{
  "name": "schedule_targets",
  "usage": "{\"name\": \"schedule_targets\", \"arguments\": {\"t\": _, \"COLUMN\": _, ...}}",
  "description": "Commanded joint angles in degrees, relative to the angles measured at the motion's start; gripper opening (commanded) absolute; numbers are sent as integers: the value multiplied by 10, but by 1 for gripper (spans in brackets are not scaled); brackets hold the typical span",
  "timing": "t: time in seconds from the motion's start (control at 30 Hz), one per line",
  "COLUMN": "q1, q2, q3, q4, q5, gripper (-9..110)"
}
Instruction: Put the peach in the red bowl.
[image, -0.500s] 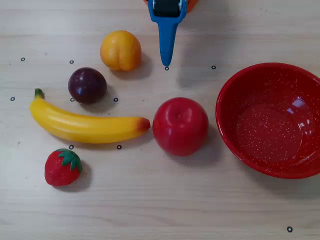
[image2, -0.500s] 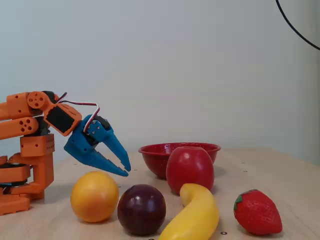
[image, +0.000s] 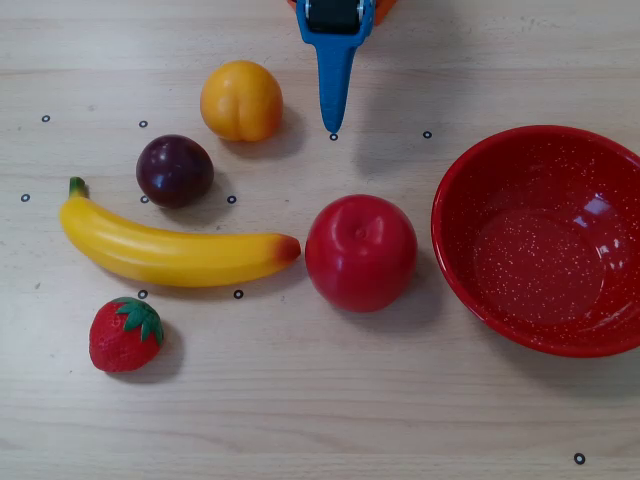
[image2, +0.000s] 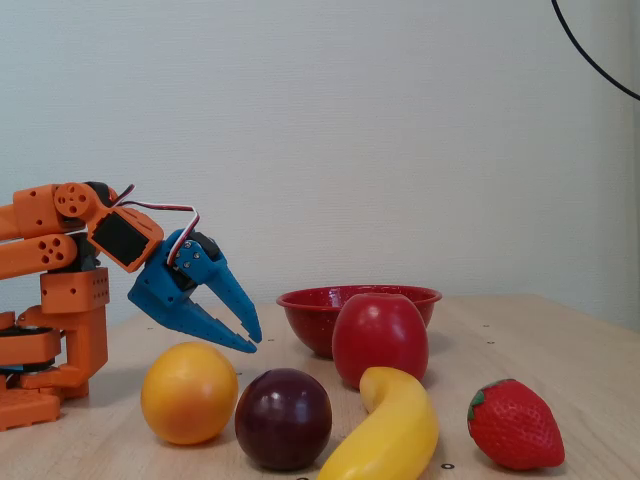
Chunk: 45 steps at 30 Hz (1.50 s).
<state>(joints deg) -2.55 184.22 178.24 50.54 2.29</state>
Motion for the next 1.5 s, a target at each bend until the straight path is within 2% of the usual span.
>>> {"name": "schedule_targets", "arguments": {"t": 0.0, "q1": -15, "q2": 0, "q3": 0, "q4": 2, "q5": 4, "gripper": 0}}
{"name": "schedule_targets", "arguments": {"t": 0.23, "q1": -23, "q2": -91, "q3": -68, "q4": 22, "q5": 9, "gripper": 0}}
{"name": "schedule_targets", "arguments": {"t": 0.57, "q1": -36, "q2": -253, "q3": -280, "q4": 86, "q5": 91, "gripper": 0}}
{"name": "schedule_targets", "arguments": {"t": 0.87, "q1": -57, "q2": -395, "q3": -507, "q4": 285, "q5": 121, "gripper": 0}}
{"name": "schedule_targets", "arguments": {"t": 0.97, "q1": -81, "q2": -453, "q3": -575, "q4": 358, "q5": 144, "gripper": 12}}
{"name": "schedule_targets", "arguments": {"t": 1.2, "q1": -128, "q2": -543, "q3": -642, "q4": 433, "q5": 155, "gripper": 24}}
{"name": "schedule_targets", "arguments": {"t": 1.4, "q1": -173, "q2": -592, "q3": -647, "q4": 434, "q5": 211, "gripper": 44}}
{"name": "schedule_targets", "arguments": {"t": 1.47, "q1": -188, "q2": -608, "q3": -642, "q4": 425, "q5": 227, "gripper": 47}}
